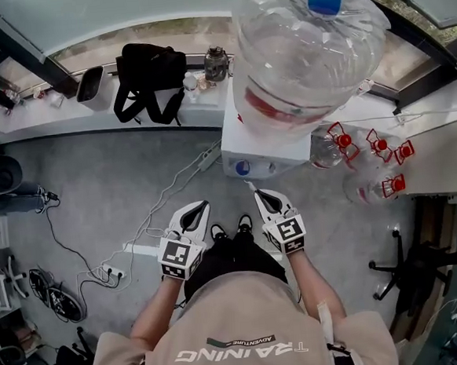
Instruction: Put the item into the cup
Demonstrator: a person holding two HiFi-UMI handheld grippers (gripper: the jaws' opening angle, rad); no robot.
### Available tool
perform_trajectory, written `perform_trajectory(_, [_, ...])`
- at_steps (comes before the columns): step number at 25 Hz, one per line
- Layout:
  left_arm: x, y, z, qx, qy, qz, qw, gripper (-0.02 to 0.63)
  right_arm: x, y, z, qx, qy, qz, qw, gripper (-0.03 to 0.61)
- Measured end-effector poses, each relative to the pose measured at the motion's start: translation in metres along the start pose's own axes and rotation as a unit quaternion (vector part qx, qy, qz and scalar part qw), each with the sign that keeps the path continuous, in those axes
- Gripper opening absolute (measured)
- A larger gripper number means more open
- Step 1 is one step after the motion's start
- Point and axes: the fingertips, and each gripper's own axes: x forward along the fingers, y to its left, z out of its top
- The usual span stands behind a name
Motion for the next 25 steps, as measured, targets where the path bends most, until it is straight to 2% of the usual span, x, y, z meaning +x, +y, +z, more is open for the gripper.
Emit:
perform_trajectory(6, [0.019,0.004,-0.021,-0.019,0.005,0.021,0.9996,0.008,0.041,-0.022,-0.05,0.001,0.043,0.007,0.999,0.011])
perform_trajectory(10, [0.032,0.016,-0.05,-0.03,0.014,0.031,0.999,0.008,0.074,-0.026,-0.084,-0.001,0.069,0.01,0.998,0.011])
perform_trajectory(20, [0.061,0.021,-0.138,-0.052,0.045,0.016,0.9975,0.008,0.138,-0.058,-0.161,0.025,0.053,-0.027,0.998,0.011])
perform_trajectory(25, [0.058,0.019,-0.18,-0.068,0.067,0.011,0.9953,0.008,0.158,-0.074,-0.189,0.035,0.041,-0.05,0.997,0.011])
